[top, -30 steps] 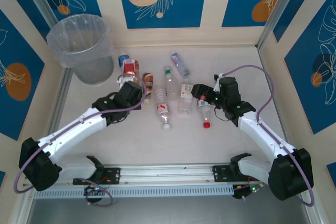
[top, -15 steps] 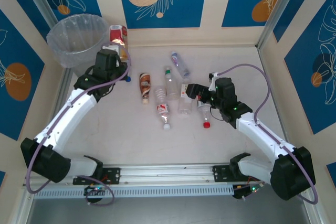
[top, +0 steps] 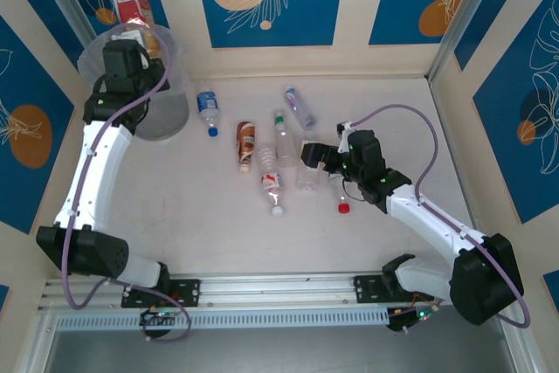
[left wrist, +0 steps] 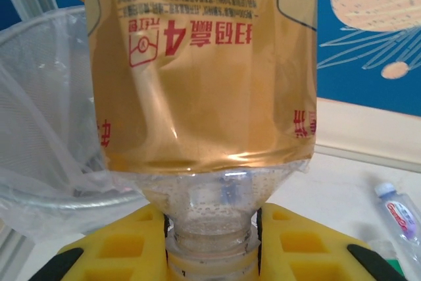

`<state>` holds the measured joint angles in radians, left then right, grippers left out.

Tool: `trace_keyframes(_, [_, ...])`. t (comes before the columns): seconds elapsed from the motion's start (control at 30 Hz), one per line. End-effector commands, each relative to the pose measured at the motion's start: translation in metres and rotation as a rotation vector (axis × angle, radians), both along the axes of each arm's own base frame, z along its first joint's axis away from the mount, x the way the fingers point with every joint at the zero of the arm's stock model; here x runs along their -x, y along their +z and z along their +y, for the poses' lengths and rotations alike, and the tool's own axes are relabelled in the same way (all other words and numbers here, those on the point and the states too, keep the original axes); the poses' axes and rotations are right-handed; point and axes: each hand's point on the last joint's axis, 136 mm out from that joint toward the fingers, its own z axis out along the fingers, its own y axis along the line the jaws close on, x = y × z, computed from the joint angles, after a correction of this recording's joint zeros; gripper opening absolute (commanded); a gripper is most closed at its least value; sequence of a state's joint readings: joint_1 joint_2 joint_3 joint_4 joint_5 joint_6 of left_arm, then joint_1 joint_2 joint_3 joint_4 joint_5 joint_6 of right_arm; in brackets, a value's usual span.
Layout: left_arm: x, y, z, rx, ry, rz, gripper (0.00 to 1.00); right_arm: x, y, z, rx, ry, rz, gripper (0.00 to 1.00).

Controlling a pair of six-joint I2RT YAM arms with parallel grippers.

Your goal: Put the plastic bottles in the bin

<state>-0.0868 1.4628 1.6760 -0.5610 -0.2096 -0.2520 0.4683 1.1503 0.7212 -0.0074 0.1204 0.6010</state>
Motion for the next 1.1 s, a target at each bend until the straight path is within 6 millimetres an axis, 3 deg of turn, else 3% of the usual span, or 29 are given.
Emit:
trace_keyframes(0.0, [-0.013, -0.001, 0.011, 0.014, -0.018, 0.021, 0.00, -0.008, 0.023, 0.005, 0.013, 0.004, -0.080, 0.99])
trace_keyframes(0.17, [-0.037, -0.008, 0.033, 0.027, -0.001, 0.057, 0.00, -0.003, 0.024, 0.005, 0.045, 0.005, -0.087, 0.99])
trace_keyframes(0.37, [-0.068, -0.033, 0.058, 0.052, 0.028, 0.123, 0.00, 0.002, 0.023, 0.002, 0.068, -0.007, -0.092, 0.99])
trace_keyframes(0.57, [-0.088, -0.064, 0.054, 0.079, -0.019, 0.181, 0.00, 0.002, 0.023, -0.001, 0.077, -0.020, -0.091, 0.99])
trace_keyframes(0.73, [-0.094, -0.078, 0.054, 0.076, -0.026, 0.213, 0.00, 0.003, 0.021, -0.001, 0.085, -0.023, -0.080, 0.99])
trace_keyframes(0.8, [-0.094, -0.082, 0.055, 0.072, -0.022, 0.225, 0.04, 0.004, 0.019, -0.002, 0.091, -0.025, -0.074, 0.99])
trace_keyframes(0.83, [-0.094, -0.083, 0.054, 0.072, -0.025, 0.228, 0.14, 0.004, 0.018, -0.002, 0.094, -0.029, -0.071, 0.99])
trace_keyframes(0.9, [-0.096, -0.086, 0.054, 0.072, -0.030, 0.232, 0.23, 0.004, 0.017, -0.003, 0.097, -0.033, -0.067, 0.99])
trace_keyframes(1.07, [-0.101, -0.086, 0.053, 0.076, -0.039, 0.231, 0.31, 0.002, 0.016, -0.002, 0.099, -0.032, -0.061, 0.99])
